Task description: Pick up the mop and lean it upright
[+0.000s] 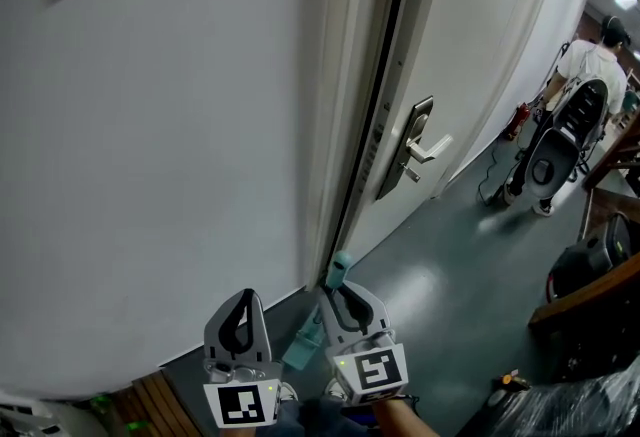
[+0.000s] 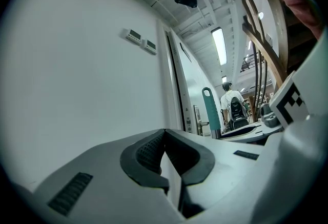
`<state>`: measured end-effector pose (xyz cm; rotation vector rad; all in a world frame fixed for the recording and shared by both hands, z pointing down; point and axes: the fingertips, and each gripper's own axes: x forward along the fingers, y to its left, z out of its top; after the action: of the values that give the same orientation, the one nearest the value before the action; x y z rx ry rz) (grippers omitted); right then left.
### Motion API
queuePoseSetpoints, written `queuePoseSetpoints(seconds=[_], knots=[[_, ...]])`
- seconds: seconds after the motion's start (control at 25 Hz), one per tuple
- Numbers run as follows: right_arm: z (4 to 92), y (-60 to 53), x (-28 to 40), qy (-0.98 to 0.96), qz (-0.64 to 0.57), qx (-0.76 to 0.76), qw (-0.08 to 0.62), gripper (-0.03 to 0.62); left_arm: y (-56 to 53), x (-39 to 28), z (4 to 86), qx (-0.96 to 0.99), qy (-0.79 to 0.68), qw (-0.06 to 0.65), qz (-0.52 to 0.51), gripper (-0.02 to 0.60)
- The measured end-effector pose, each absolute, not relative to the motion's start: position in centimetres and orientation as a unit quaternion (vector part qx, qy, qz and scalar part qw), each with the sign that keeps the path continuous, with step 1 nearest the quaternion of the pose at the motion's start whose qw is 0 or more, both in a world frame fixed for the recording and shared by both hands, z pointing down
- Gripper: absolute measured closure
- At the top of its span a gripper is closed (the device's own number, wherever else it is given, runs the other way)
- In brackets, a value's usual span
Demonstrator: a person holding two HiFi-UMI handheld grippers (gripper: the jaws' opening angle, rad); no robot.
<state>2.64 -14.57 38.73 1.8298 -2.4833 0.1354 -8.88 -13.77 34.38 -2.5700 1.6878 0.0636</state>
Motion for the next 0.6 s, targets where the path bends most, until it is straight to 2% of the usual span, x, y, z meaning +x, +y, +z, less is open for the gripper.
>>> queuePoseSetpoints(seconds=[0.6], knots=[[44.0,-15.9,1.7,-0.808,0.065,0.585,0.040,0.500,-14.4,-10.4,36.3,-0.822,0.569,0.020,0.005,0.569]])
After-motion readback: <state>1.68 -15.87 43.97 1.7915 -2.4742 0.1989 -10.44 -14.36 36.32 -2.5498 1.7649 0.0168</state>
